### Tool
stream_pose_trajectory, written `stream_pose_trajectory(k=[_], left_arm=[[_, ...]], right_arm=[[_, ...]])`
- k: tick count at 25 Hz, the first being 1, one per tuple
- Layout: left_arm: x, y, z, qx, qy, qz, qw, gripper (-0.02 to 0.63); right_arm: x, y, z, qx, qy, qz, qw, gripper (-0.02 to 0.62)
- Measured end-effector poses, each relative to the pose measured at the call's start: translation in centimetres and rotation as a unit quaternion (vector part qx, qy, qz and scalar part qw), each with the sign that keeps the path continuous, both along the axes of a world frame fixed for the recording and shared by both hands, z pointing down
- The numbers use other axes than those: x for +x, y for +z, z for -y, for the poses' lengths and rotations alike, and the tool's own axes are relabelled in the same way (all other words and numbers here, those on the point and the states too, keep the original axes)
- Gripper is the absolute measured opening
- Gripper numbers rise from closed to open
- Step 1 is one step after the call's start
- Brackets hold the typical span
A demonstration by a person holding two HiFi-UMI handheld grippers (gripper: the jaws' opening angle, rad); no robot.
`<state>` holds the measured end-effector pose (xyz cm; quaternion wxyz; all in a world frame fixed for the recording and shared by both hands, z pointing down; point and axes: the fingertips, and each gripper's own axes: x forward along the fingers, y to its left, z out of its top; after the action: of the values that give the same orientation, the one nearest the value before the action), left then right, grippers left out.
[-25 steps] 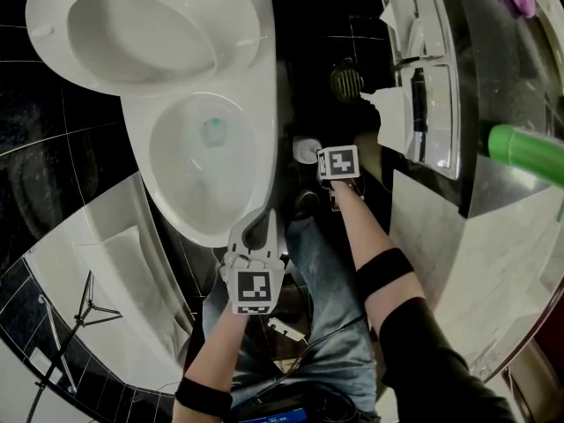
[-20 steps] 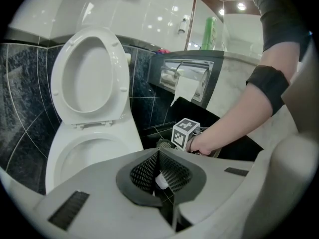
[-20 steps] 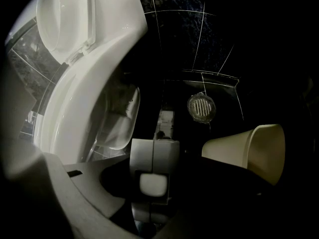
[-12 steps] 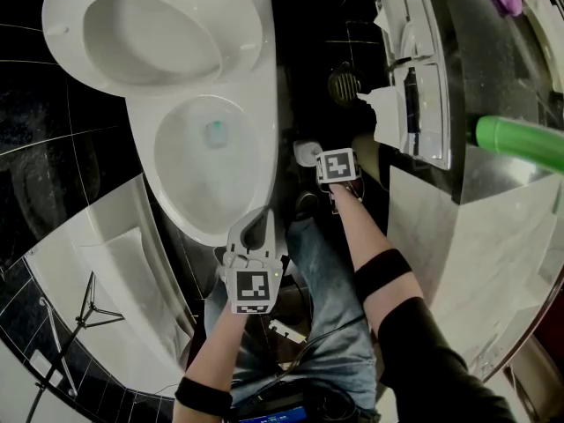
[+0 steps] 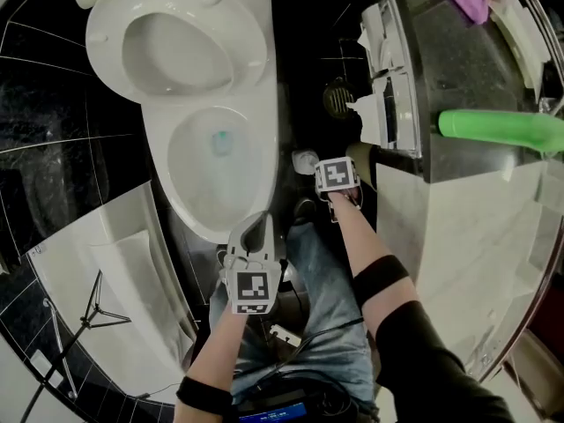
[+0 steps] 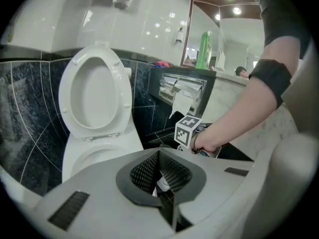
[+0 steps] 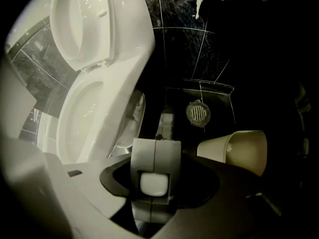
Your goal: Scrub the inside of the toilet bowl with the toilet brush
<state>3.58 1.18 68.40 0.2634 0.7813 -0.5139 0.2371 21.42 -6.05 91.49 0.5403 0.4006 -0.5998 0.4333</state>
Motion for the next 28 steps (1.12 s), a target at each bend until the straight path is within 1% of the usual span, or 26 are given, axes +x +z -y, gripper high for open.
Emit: stream_pose_trajectory(k=[1,3,6,10,13,16,17,19,21,23,26,28], left_arm=[[-0.1,-0.8,-0.1,0.006,0.011,0.003,0.9999,-0.002],[-0.4,-2.4,-0.4,0.015,0.024,0.009,0.9995,-0.002],[-0.9,-5.4,-0.9,0.022,0.026,0.012,0.9994,-0.002],[-1.9,-9.4,-1.9,0.029,0.022,0.015,0.9992,-0.002],[-2.8,-12.5,-2.6,0.038,0.022,0.019,0.9989,-0.002],[-3.6,-15.7,-3.6,0.049,0.027,0.022,0.9982,-0.002],[-3.9,-16.7,-4.0,0.053,0.029,0.024,0.9979,-0.002],[-4.7,-18.5,-4.7,0.060,0.036,0.029,0.9971,-0.002],[-5.7,-20.4,-5.2,0.068,0.041,0.036,0.9962,-0.002],[-6.9,-22.1,-5.8,0.075,0.039,0.039,0.9957,-0.002],[-8.8,-24.5,-6.9,0.082,0.032,0.040,0.9953,-0.002],[-9.7,-25.9,-7.8,0.089,0.032,0.041,0.9947,-0.002]], right_arm=[[-0.1,-1.0,-0.1,0.001,-0.001,-0.001,1.000,0.216],[-1.3,-3.1,-0.4,0.003,-0.001,0.017,1.000,0.216],[-2.4,-6.5,-0.9,0.008,-0.002,0.033,0.999,0.216],[-2.4,-11.9,-1.7,0.011,-0.012,0.013,1.000,0.216],[-3.9,-15.9,-2.1,0.023,-0.014,0.039,0.999,0.216],[-2.4,-19.3,-3.6,0.018,-0.030,0.002,0.999,0.218],[-2.3,-20.5,-4.2,0.016,-0.032,-0.002,0.999,0.218],[-3.4,-23.1,-5.0,0.020,-0.033,0.016,0.999,0.218],[-4.5,-25.6,-5.5,0.034,-0.040,0.032,0.998,0.218],[-4.2,-27.5,-6.6,0.034,-0.049,0.021,0.998,0.218],[-5.7,-31.0,-8.2,0.045,-0.060,0.036,0.997,0.218],[-6.2,-33.0,-9.5,0.048,-0.068,0.036,0.996,0.218]])
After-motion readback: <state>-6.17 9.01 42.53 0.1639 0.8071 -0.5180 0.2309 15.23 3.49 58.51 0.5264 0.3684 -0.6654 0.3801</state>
